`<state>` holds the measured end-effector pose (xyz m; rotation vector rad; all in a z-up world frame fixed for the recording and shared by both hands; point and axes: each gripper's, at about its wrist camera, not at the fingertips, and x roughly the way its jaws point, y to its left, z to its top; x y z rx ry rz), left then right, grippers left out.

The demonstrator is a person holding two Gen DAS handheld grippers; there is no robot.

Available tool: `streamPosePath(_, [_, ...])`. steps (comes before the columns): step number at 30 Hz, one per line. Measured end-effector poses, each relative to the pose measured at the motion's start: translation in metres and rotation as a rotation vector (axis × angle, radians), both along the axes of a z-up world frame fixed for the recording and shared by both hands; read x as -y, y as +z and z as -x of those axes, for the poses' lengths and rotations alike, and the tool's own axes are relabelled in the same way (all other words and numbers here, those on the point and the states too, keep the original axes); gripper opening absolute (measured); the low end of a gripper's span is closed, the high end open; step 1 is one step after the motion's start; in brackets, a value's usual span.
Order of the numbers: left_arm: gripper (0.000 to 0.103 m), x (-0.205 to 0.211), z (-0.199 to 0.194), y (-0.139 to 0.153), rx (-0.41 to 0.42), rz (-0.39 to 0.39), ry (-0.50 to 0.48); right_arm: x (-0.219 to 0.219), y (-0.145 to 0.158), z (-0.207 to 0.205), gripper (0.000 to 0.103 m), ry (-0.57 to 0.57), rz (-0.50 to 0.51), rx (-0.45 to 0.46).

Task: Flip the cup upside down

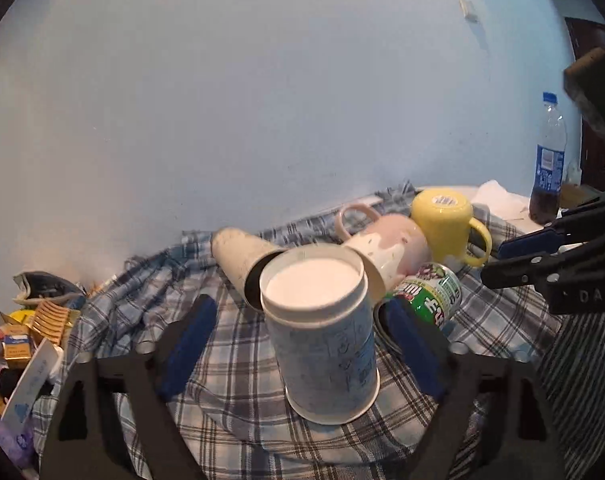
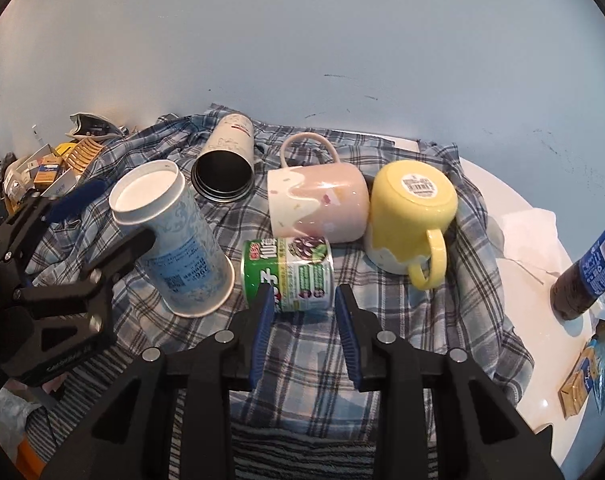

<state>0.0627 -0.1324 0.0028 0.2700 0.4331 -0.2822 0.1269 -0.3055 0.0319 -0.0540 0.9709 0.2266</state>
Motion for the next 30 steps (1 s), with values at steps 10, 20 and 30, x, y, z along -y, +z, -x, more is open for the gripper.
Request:
streamPosePath(10, [0.103,-0.03,0.068,0.046,0.28,0.164,-0.008,-0.01,0.019,0.021,0.03,0.033,-0.06,0.079])
streamPosePath(20, [0.103,-0.061,0.087,0.059,0.388,0.224,0.119,-0.033,0.043,0.025,0.03,0.02,-0.115,0.222])
streamPosePath(30, [0.103,-0.086,0.064,0.037,0.412,0.302,0.199,-0.036,0.036,0.02,0.032,-0.035,-0.16,0.365])
